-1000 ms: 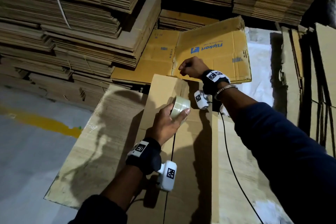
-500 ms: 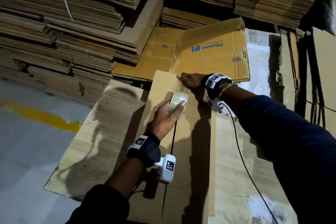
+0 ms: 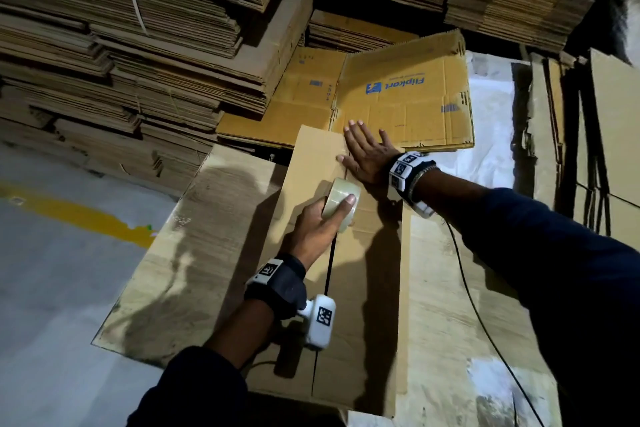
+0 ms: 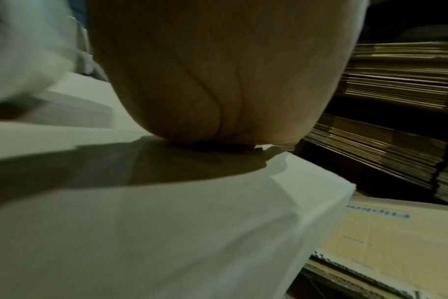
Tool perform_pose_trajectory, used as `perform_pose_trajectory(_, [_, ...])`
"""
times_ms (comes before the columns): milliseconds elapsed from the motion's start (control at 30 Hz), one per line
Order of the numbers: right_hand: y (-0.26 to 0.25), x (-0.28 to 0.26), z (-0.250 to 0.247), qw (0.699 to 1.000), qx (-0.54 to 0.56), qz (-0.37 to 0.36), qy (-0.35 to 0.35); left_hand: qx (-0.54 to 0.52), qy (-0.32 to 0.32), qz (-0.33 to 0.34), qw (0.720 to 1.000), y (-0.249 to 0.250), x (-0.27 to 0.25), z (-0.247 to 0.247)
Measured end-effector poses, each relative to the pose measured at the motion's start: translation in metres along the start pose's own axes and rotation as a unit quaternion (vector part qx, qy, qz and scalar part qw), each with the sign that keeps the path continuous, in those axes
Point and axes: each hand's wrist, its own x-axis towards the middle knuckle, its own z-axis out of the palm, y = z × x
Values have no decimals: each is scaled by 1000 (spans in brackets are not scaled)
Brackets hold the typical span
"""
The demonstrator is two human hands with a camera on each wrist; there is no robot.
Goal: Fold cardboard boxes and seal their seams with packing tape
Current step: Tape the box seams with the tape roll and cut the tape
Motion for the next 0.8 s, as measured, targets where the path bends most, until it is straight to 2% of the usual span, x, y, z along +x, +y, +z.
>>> perform_pose_trajectory(100, [-2, -18, 13, 997, -45, -61, -21, -22, 4, 10, 1000, -3, 1, -4])
perform_pose_trajectory(200, [1, -26, 24, 994, -64, -85, -17, -22, -9, 28, 999, -5, -3, -1])
perform_pose_trajectory(300, [-3, -27, 23, 996, -47, -76, -15, 40, 13, 34, 999, -11, -14, 9])
perform_pose_trajectory(367, [-7, -27, 20, 998, -21, -59, -12, 121, 51, 31, 991, -20, -27, 10])
perform_pose_trajectory(433, [-9, -26, 18, 999, -3, -46, -22, 158, 73, 41, 984, -26, -44, 7])
perform_pose_trajectory(567, [-22, -38, 9, 998, 7, -34, -44, 99, 34, 43, 994, -22, -57, -7])
perform_pose_trajectory(667, [-32, -64, 19, 994, -21, -84, -63, 93, 48, 23, 994, -23, -50, -14])
perform_pose_trajectory(800, [-35, -86, 25, 994, -15, -96, -57, 48, -6, 28, 998, -25, -65, -6])
